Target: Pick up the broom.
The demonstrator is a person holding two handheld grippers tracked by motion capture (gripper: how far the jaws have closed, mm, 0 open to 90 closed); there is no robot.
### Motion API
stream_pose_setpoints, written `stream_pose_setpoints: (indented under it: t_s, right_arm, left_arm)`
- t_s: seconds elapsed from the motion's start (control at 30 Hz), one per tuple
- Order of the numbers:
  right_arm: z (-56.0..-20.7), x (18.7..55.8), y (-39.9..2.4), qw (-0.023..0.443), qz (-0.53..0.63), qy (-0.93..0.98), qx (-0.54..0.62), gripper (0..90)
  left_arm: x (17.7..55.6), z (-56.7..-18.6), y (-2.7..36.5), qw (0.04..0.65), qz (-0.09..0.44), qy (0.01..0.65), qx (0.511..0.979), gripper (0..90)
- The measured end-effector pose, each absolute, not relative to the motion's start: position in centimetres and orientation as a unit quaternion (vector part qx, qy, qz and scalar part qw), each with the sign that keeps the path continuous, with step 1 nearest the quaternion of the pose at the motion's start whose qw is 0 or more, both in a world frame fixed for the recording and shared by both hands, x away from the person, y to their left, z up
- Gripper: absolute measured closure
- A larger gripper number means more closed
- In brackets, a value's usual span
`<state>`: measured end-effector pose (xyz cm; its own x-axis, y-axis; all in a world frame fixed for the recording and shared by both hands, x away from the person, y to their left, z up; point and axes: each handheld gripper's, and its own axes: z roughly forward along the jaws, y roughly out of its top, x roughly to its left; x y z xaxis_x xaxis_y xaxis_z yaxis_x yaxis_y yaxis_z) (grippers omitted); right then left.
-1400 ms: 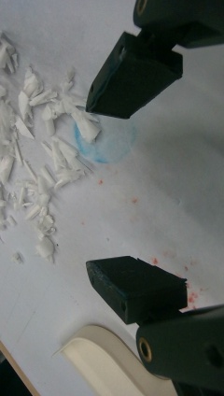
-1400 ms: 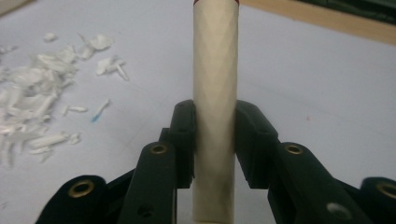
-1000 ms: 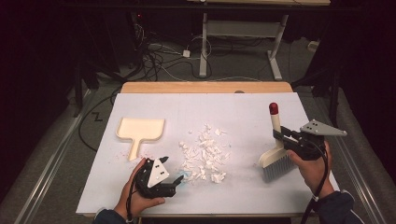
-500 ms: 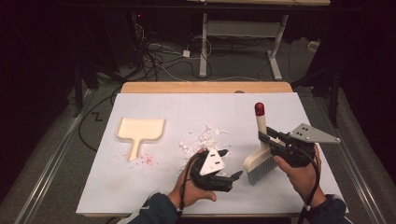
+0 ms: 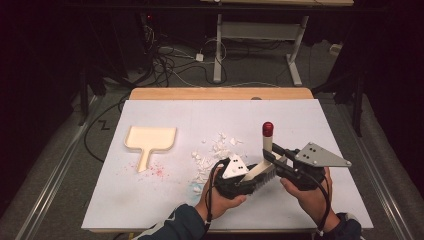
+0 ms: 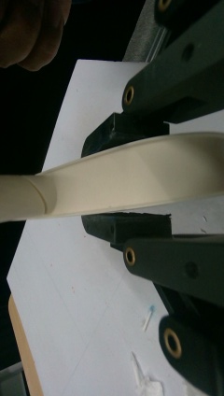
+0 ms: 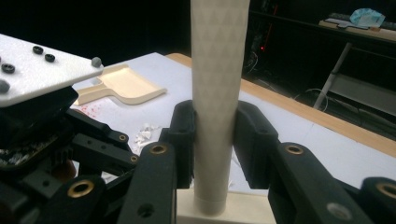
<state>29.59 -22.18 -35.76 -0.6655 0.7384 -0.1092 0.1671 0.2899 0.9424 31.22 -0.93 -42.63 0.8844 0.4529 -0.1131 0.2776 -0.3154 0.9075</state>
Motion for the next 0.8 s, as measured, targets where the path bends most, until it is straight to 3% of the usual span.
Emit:
stream_pose_setpoints:
  t_s: [0.1,0.2,0.27,0.43,0.63,0.7,0.8]
  right_arm:
    - [-35.4,29.4,-22.5,0.268,0.517,0.758,0.293,69.0]
    - [-35.0,29.4,-23.0,0.255,0.502,0.782,0.268,55.1]
    - [-35.0,29.4,-23.5,0.249,0.506,0.788,0.247,51.3]
    - [-35.5,29.5,-23.8,0.207,0.477,0.836,0.173,38.6]
    - [-38.3,30.8,-22.6,0.14,0.435,0.88,0.133,31.3]
    - [-39.3,31.0,-21.9,0.12,0.425,0.888,0.127,32.4]
    - [-40.3,31.1,-21.0,0.082,0.423,0.896,0.105,42.2]
  left_arm:
    - [31.3,-42.2,-0.2,0.534,0.077,0.215,0.814,64.5]
    - [31.3,-41.6,1.0,0.529,0.071,0.196,0.822,64.6]
    - [31.4,-41.1,1.8,0.527,0.071,0.182,0.827,64.6]
    - [31.1,-40.5,3.4,0.521,0.066,0.142,0.839,64.6]
    - [30.4,-40.9,4.2,0.499,0.047,0.096,0.86,64.5]
    - [30.3,-40.9,4.2,0.499,0.036,0.084,0.862,64.5]
    - [30.3,-40.9,4.2,0.501,0.027,0.075,0.862,64.5]
